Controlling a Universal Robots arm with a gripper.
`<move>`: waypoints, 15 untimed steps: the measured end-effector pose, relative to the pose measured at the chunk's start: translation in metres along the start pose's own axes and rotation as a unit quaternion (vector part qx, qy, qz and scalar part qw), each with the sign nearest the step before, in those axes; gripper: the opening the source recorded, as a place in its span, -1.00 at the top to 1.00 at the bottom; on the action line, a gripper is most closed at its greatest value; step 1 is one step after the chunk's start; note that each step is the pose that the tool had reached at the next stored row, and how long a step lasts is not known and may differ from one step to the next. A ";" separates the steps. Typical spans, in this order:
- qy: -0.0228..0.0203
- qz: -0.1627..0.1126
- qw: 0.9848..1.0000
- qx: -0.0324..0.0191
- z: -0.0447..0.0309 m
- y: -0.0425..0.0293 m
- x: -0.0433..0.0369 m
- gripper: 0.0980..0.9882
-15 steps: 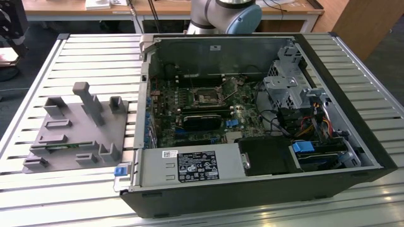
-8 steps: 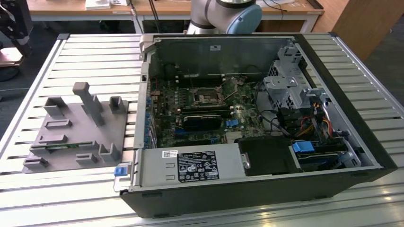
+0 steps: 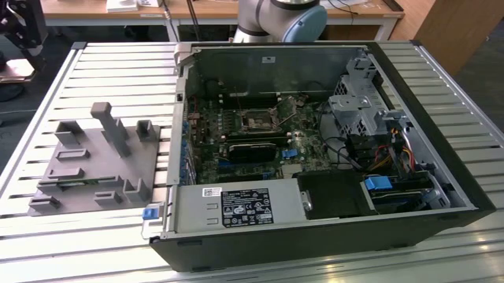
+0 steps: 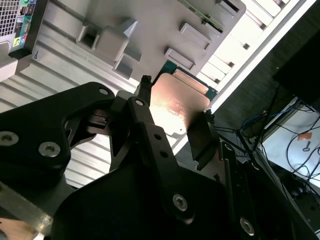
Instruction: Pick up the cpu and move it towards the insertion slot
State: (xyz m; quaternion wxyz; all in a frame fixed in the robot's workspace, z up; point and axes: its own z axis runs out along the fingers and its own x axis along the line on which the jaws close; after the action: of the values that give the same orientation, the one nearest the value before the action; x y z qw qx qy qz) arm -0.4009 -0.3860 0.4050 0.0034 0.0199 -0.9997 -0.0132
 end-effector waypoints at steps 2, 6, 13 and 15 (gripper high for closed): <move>0.000 0.000 1.000 0.000 0.0000 -0.0001 -0.0021 0.00; 0.000 0.000 1.000 0.000 0.0000 -0.0002 -0.0053 0.00; 0.000 0.000 1.000 0.000 -0.0001 -0.0004 -0.0106 0.00; 0.000 0.000 1.000 0.000 -0.0001 -0.0005 -0.0120 0.00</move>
State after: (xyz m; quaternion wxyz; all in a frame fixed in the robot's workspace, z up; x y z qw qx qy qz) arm -0.3888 -0.3860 0.4050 0.0035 0.0199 -0.9997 -0.0132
